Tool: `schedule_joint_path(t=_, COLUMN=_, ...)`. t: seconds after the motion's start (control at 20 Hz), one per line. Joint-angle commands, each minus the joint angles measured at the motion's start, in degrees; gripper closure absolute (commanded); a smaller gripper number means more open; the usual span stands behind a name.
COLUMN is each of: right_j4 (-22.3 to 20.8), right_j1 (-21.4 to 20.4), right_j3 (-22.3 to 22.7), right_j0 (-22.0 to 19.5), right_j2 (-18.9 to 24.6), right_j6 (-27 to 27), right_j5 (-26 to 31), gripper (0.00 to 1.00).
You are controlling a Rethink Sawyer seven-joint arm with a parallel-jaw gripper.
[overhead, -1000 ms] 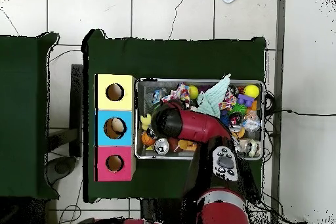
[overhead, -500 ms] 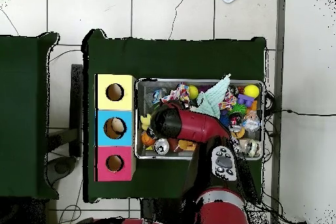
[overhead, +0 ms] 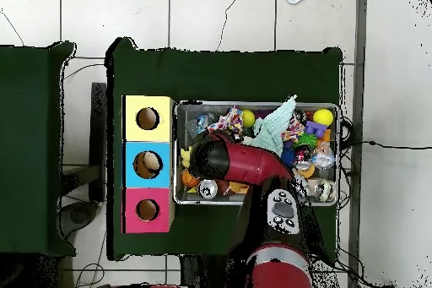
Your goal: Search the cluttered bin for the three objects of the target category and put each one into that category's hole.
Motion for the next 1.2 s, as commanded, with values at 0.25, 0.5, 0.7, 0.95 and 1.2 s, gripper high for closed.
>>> schedule_joint_path(t=0.25, right_j4=4.7, right_j1=-2.8, right_j3=5.0, right_j0=3.1, right_j2=-1.4, right_j6=15.2, right_j5=5.1, gripper=0.0)
schedule_joint_path(t=0.5, right_j4=4.5, right_j1=-5.7, right_j3=7.1, right_j0=0.1, right_j2=-0.9, right_j6=13.1, right_j5=5.2, gripper=0.0)
schedule_joint_path(t=0.7, right_j4=5.2, right_j1=-5.4, right_j3=7.1, right_j0=2.8, right_j2=-1.3, right_j6=14.2, right_j5=5.3, gripper=0.0)
schedule_joint_path(t=0.95, right_j4=5.7, right_j1=-5.2, right_j3=7.1, right_j0=2.0, right_j2=-1.5, right_j6=13.6, right_j5=5.4, gripper=0.0)
schedule_joint_path(t=1.2, right_j4=6.5, right_j1=-4.4, right_j3=6.0, right_j0=1.4, right_j2=-1.0, right_j6=13.2, right_j5=5.3, gripper=0.0)
